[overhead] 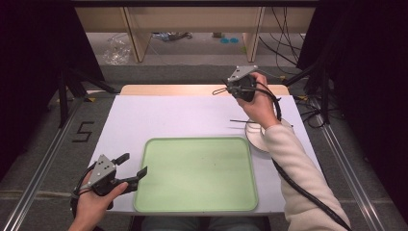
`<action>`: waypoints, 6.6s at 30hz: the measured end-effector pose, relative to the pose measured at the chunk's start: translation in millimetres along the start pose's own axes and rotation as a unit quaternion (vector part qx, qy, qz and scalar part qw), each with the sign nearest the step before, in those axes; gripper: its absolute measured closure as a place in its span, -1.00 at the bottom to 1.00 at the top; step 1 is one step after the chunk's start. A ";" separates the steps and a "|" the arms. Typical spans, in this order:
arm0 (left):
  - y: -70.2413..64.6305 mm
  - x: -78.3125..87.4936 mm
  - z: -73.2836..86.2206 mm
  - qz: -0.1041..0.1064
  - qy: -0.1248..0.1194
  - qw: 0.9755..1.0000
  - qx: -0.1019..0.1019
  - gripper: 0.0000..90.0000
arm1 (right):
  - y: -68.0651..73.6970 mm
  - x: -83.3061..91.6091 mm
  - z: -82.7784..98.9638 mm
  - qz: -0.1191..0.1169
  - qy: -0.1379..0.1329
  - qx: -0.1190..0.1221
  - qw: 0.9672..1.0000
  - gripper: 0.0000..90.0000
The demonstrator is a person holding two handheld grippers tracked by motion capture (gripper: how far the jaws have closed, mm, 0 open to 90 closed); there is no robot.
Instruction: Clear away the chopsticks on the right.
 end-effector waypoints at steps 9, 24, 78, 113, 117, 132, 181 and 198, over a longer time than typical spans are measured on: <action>-0.8 -0.5 -0.1 0.000 -0.001 1.000 0.002 -0.56 | 0.5 5.6 4.1 -0.005 0.015 -0.067 0.998 0.95; 0.4 0.0 -1.2 -0.001 -0.003 1.000 -0.005 -0.56 | -3.1 17.4 -2.2 -0.003 0.023 -0.117 0.993 0.95; -0.2 -4.1 -0.1 0.003 0.001 1.000 0.001 -0.56 | 41.2 52.8 87.1 -0.028 0.315 -0.403 0.859 0.95; -0.1 1.2 1.0 -0.001 0.002 1.000 -0.002 -0.56 | 95.4 36.1 144.0 -0.045 0.448 -0.390 0.803 0.95; -0.1 1.1 1.1 -0.001 0.002 1.000 -0.002 -0.56 | 99.4 33.3 151.3 -0.054 0.457 -0.373 0.806 0.95; -0.4 1.2 0.9 0.000 0.001 1.000 -0.002 -0.56 | 113.6 23.2 157.2 -0.030 0.469 -0.356 0.808 0.82; 0.4 0.4 1.7 0.000 0.001 1.000 0.001 -0.56 | 41.9 -63.3 132.5 -0.052 0.251 0.287 0.923 0.58; 0.3 0.4 1.6 0.000 0.001 1.000 0.001 -0.56 | 39.7 -66.1 131.9 -0.044 0.240 0.297 0.923 0.95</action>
Point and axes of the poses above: each handheld gripper's, and its own axes: x roughly backward along the jaws, z roughly out of its underside, y roughly to its left, the point moved 10 cm from there along -x, roughly forward along the jaws, and after that the axes turned 12 degrees about z, right-handed, at the moved point
